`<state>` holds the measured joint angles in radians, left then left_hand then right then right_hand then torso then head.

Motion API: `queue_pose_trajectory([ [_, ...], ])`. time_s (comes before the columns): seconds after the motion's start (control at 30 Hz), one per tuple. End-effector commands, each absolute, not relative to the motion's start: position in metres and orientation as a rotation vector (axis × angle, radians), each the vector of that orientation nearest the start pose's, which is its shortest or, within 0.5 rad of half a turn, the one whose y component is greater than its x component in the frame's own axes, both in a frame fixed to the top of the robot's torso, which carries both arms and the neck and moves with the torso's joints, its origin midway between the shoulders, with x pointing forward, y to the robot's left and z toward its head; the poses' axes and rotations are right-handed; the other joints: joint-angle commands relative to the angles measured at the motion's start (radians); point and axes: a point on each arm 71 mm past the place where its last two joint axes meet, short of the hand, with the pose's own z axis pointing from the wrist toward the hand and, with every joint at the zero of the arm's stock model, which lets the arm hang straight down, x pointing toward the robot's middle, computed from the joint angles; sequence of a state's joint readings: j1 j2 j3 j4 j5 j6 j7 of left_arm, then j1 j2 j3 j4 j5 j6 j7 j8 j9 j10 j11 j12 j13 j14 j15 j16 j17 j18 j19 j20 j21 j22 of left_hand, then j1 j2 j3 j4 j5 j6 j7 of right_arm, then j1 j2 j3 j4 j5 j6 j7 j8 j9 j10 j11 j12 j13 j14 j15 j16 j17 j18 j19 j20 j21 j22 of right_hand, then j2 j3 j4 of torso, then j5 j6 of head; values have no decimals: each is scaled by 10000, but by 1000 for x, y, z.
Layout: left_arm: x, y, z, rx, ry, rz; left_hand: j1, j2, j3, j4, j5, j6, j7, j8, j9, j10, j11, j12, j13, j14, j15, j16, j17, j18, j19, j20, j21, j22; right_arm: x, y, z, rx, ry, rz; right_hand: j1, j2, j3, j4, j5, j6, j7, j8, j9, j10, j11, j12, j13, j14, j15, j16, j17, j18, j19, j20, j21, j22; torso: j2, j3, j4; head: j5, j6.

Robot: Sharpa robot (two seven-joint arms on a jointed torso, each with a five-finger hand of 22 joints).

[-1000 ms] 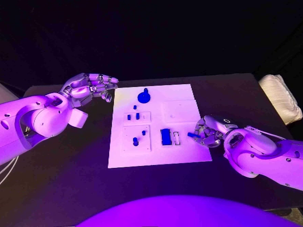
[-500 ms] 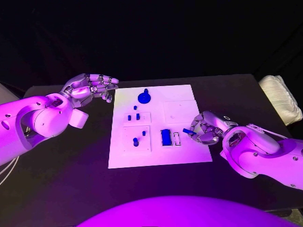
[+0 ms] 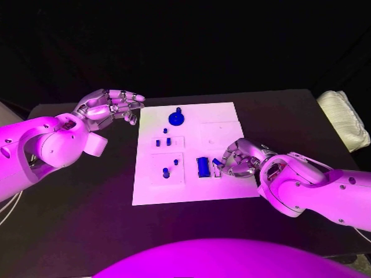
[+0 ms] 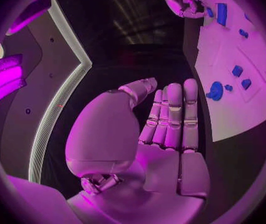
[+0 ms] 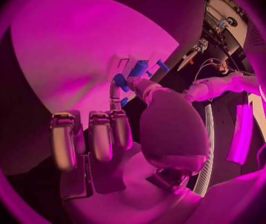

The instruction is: Assemble the parts on the task board

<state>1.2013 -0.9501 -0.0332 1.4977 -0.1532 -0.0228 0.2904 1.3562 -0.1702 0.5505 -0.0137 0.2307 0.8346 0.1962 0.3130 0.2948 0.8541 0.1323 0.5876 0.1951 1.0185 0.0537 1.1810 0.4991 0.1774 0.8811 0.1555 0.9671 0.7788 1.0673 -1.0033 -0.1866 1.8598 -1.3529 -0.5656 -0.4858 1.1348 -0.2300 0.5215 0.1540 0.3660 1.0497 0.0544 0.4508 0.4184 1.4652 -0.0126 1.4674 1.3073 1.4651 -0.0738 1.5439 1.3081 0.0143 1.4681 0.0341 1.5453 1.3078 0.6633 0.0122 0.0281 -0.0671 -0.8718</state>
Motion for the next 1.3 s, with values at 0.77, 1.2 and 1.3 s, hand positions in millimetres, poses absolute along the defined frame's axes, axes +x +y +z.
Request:
queue_pose_trajectory([
  [0.77, 483, 252, -179, -9485, 16640, -16047, 33, 71, -28, 33, 31, -79, -25, 35, 3, -44, -14, 51, -15, 2, 44, -56, -14, 74, 82, -12, -31, -11, 377, -208, -268, 2670, 19230, 4755, -785, 10, -330, 589, -344, 314, -132, 245, 106, 761, -175, 160, 2207, 984, -152, 121, 2264, -93, 954, -125, 11, 2564, -4, 10, -16, 30, -9],
  [1.2, 482, 253, -179, -9473, 16690, -16022, 55, 72, -15, 23, 42, -79, -24, 50, 4, -56, -14, 61, -19, -1, 41, -56, -18, 75, 89, -15, -34, -13, 373, -206, -272, 2541, 19501, 4765, -768, -3, -334, 575, -340, 316, -145, 255, 110, 758, -184, 149, 2202, 979, -157, 111, 2240, -90, 951, -128, -1, 2561, -4, 7, -3, 17, -9],
  [1.3, 482, 253, -180, -9473, 16697, -16018, 55, 72, -15, 23, 42, -79, -24, 50, 4, -56, -14, 61, -19, -1, 41, -56, -18, 75, 89, -15, -34, -13, 372, -205, -272, 2532, 19514, 4816, -768, -3, -334, 575, -340, 316, -145, 255, 110, 758, -184, 149, 2202, 979, -157, 111, 2240, -90, 951, -128, -1, 2561, 1, 9, -10, 29, -9],
])
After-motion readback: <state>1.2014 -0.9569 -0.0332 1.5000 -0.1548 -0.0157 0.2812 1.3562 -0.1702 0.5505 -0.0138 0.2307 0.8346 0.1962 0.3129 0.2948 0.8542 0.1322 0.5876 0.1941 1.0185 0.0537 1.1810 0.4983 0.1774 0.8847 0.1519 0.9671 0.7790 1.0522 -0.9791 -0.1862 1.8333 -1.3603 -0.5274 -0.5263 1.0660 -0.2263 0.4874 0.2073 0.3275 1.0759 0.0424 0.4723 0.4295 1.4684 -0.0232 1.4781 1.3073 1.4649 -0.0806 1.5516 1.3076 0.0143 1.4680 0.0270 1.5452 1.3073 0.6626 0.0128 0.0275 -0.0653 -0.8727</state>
